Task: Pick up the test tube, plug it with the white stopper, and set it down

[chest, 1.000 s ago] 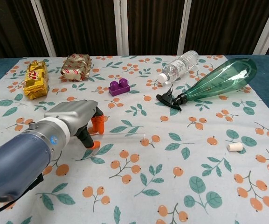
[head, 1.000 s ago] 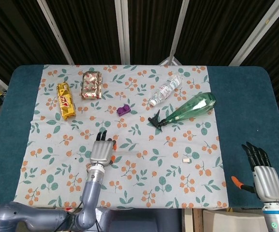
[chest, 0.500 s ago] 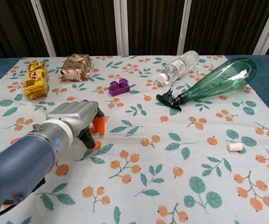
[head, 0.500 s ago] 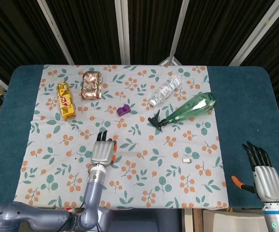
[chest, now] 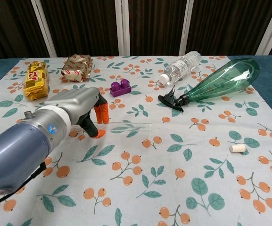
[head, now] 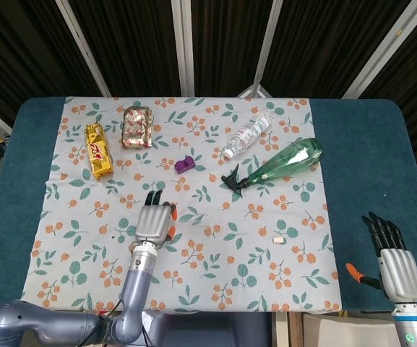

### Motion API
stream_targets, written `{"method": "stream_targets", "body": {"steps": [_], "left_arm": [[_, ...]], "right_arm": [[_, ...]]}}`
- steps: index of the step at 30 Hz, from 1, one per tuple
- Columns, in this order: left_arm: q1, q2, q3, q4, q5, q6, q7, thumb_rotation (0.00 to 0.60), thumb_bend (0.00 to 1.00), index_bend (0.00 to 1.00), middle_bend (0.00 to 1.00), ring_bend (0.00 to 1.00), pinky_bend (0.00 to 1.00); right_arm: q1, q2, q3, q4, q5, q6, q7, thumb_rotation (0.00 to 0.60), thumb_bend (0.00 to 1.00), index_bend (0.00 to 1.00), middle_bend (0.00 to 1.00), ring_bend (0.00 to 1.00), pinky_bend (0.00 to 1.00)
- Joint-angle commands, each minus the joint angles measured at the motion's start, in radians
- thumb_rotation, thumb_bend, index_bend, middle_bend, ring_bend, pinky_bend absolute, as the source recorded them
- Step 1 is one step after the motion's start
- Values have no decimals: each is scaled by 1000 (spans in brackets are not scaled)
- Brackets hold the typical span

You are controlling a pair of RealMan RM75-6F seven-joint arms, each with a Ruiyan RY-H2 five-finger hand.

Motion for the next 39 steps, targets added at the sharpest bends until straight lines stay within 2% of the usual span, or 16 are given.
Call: {"method": "stream_targets", "body": {"steps": [1,7,17,24,33,35,39], "left_arm": [[3,19,-7,-16,20,-7,-26,600,575,630,494,78,0],[21,61,10,-18,102,-34,-132,600,581,663,545,126,0],[49,139,52,2,219,-89,-282,600,582,668,545,126,0],[67,197,77,46,301,-151,-431,600,596,688,546,126,0],[90,253,94,63,375,-176,-553,600,596,688,546,126,0],[91,267,95,67,399,-182,-584,600,596,688,546,126,0],[93,298,91,63,451,-188,-659,600,596,688,546,126,0]], "right_arm": [[0,-1,0,0,0,1,-2,600,246,0,0,0,0],[0,-2,0,2,-2,2,-9,600,246,0,0,0,0],[7,-9,5,-11,-7,0,-53,600,246,0,0,0,0],[21,-31,15,-25,6,-17,-101,600,247,0,0,0,0],[55,-73,24,-34,-2,-50,-177,600,247,4,0,0,0],[73,-81,19,-30,-17,-75,-197,600,247,42,0,0,0],[124,-103,17,-13,-46,-136,-242,600,247,176,13,0,0]]}}
